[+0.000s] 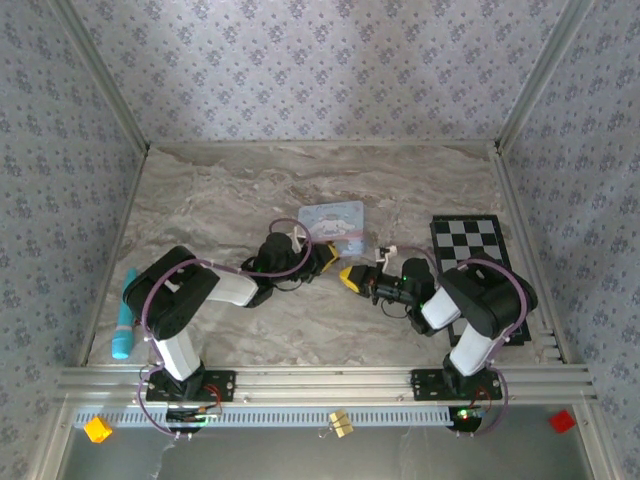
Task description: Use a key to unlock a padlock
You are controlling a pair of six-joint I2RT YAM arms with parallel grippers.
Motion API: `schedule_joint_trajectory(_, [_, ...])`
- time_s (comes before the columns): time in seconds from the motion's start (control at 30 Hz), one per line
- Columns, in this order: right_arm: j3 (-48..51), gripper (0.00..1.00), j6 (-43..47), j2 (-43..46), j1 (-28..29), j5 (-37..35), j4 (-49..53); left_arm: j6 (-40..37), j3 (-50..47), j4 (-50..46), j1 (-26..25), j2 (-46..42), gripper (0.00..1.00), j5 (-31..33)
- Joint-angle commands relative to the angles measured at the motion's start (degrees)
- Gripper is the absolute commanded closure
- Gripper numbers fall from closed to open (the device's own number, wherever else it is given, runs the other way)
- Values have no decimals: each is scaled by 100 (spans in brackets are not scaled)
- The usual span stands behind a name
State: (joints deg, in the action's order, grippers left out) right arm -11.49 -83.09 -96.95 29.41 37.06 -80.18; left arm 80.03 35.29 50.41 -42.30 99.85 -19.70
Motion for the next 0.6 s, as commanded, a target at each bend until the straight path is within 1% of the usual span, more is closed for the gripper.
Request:
schedule_joint_trajectory(0.0, [119,100,125,139,39,-76,13,45,92,645,47,-19,100,30])
schedule_joint_trajectory(0.33, [-24,100,84,215,40,-86,10,123,-61,813,15,-148,100,-158])
schedule_joint_trajectory(0.47, [5,100,76,316,6,-52,11,-27,-122,541,-6,-298,100,-187])
schedule_joint_trajectory(0.57, [-6,100,61,347,-9,-32,11,-62,-162,517,-5,-318,100,-222])
